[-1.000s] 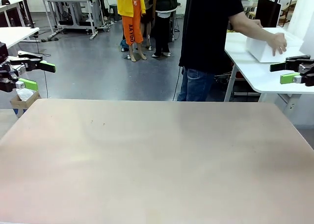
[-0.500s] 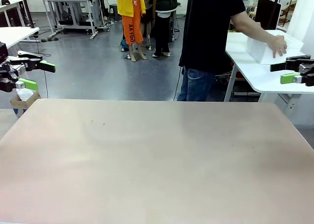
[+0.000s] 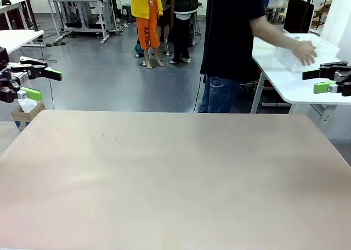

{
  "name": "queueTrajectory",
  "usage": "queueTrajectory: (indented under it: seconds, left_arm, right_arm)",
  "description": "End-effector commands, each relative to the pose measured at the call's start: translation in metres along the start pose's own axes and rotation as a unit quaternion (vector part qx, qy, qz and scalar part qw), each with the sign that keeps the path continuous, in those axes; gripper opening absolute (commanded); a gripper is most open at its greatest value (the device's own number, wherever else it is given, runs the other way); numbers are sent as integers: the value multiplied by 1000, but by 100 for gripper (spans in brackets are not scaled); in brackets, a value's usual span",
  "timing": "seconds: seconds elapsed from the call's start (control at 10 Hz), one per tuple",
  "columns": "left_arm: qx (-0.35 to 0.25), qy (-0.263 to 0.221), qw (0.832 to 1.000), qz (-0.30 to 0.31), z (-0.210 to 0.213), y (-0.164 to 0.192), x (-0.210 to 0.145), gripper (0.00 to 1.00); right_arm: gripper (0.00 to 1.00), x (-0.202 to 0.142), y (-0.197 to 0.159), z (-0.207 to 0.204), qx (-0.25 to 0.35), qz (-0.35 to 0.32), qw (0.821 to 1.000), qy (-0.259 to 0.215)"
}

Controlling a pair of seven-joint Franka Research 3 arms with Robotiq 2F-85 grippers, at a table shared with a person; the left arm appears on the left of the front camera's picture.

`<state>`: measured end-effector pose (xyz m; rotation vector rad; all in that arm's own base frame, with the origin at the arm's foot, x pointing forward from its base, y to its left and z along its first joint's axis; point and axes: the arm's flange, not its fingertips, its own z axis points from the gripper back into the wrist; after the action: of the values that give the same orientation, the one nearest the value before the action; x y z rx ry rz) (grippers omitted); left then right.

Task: Stack the cups and store them in the basket.
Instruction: Place the stack of Reusable plastic cups into the Pantry Basket.

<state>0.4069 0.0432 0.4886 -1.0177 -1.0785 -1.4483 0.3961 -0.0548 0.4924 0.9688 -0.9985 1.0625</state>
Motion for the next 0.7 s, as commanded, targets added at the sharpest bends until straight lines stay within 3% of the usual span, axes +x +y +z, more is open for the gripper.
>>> queueTrajectory:
  seconds: [0.0,0.6]
  left_arm:
    - [-1,0,1000,-1,-1,-1,2,100]
    - [-1,0,1000,-1,-1,-1,2,100]
  right_arm:
    - [100,4,1,1,-7,-1,1000,4]
    - [100,4,1,1,-7,-1,1000,4]
